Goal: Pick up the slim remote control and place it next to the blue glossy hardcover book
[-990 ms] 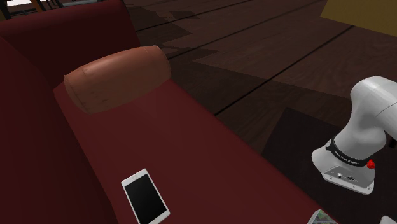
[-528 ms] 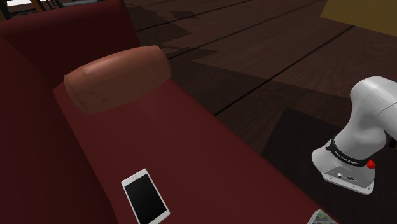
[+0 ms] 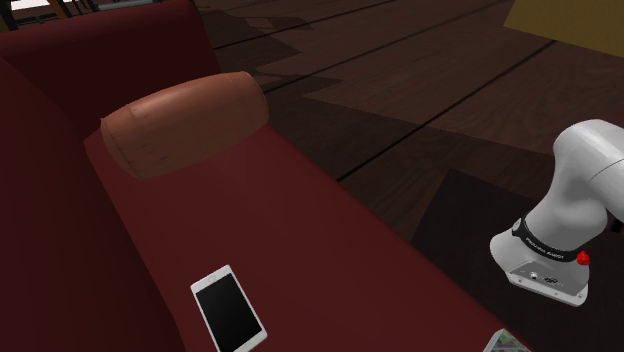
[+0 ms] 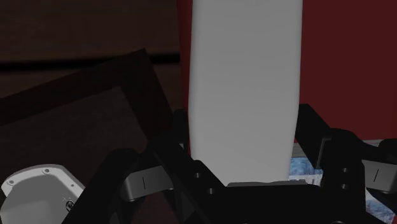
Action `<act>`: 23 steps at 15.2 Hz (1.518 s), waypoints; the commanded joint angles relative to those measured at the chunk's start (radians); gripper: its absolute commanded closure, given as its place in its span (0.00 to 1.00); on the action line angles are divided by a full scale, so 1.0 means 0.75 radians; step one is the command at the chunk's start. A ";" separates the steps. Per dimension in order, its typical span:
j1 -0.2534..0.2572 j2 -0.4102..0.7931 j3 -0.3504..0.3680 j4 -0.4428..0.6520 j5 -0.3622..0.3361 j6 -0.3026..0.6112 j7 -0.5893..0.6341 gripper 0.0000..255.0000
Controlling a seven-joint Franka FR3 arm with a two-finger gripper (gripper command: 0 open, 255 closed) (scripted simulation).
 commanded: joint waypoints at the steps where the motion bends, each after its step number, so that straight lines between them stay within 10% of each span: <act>1: -0.019 0.004 0.038 0.012 0.015 0.017 0.013 1.00; 23: -0.085 -0.006 0.268 -0.111 0.169 0.227 -0.043 1.00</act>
